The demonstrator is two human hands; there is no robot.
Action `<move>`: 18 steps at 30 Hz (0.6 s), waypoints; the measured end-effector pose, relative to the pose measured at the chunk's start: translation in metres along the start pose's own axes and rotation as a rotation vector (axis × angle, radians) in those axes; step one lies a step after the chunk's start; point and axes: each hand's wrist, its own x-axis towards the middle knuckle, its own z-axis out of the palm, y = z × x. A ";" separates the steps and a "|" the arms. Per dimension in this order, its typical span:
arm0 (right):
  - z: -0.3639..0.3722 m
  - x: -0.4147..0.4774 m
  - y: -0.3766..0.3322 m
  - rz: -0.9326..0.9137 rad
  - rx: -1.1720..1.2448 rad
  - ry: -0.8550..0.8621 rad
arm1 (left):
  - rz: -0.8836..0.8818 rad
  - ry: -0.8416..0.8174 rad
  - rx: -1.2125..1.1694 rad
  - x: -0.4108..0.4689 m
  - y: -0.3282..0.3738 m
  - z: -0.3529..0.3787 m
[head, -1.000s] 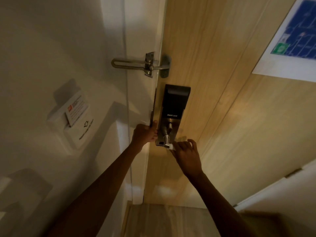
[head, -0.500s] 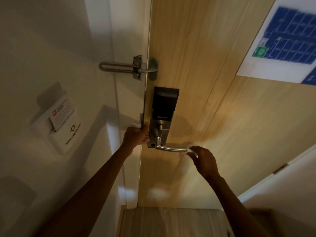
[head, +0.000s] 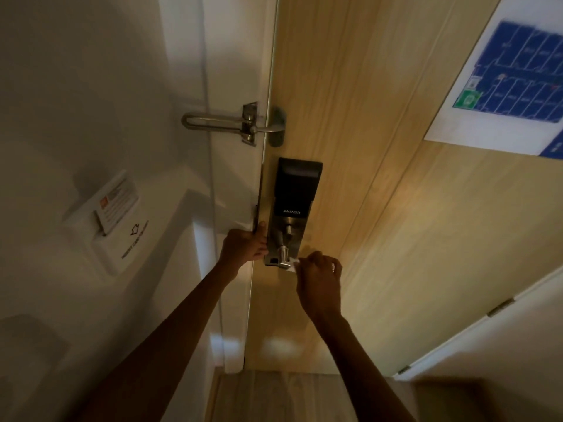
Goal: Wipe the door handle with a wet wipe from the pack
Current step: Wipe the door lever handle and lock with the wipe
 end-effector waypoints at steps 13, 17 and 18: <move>0.011 0.018 -0.035 0.160 0.049 -0.164 | -0.040 -0.036 -0.032 -0.003 0.006 -0.003; -0.003 0.014 -0.005 -0.060 0.082 -0.209 | -0.026 -0.044 -0.021 -0.005 0.008 -0.004; -0.008 0.015 0.005 -0.111 0.073 -0.210 | -0.026 -0.051 -0.023 -0.005 0.007 -0.005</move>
